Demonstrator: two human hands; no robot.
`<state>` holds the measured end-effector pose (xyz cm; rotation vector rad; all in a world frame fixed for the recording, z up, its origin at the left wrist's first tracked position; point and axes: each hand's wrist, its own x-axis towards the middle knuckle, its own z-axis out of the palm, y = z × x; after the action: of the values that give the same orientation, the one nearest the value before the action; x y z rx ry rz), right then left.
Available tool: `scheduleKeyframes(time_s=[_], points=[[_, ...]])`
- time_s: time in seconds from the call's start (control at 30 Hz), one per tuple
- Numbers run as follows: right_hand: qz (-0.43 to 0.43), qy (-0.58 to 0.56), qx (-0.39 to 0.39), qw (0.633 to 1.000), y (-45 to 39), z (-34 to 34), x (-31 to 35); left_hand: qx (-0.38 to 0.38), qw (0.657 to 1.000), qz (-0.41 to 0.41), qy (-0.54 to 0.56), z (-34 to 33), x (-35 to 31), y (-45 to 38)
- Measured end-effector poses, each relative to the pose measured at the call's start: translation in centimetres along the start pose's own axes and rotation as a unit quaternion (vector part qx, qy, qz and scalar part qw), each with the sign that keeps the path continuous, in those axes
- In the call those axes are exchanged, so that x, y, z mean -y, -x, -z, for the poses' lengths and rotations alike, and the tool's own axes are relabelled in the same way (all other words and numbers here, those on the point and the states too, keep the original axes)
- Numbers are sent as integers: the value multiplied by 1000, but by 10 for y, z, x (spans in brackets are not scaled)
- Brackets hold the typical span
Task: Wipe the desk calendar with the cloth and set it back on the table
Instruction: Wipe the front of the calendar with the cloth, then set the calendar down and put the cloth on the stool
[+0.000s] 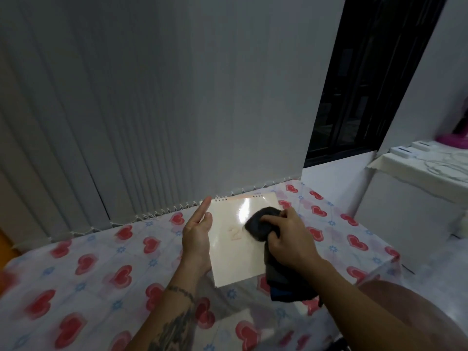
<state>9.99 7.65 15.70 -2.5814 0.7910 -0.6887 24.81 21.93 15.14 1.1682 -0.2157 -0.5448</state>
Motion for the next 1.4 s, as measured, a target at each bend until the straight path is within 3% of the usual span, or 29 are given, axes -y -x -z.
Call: scheduleKeyframes(time_s=[0.07, 0.13, 0.27, 0.53, 0.7, 1.0, 1.27, 1.33, 1.4], points=[[-37, -3, -22, 999, -6, -11, 8, 1, 1000, 9, -11, -3, 9, -4], [-21, -16, -15, 1000, -7, -21, 16, -2, 1000, 4, -18, -8, 18, -8], [12, -33, 81, 996, 11, -37, 4, -30, 998, -3, -55, -7, 47, -16], [-162, -48, 98, 981, 54, -72, -54, -50, 983, 117, -132, 22, 130, -29], [-226, -54, 115, 966, 67, -88, -66, -42, 975, 140, -166, 34, 161, -37], [-247, -84, 109, 959, 69, -96, -80, 0, 931, 86, -353, 51, 168, -61], [-262, -133, 96, 951, 79, -69, -96, -50, 868, 68, -489, 42, 143, -49], [-261, -142, 86, 951, 83, -59, -102, -46, 869, 41, -491, 21, 137, -39], [-262, -140, 76, 952, 87, -46, -107, 12, 895, 22, -445, -10, 136, -24]])
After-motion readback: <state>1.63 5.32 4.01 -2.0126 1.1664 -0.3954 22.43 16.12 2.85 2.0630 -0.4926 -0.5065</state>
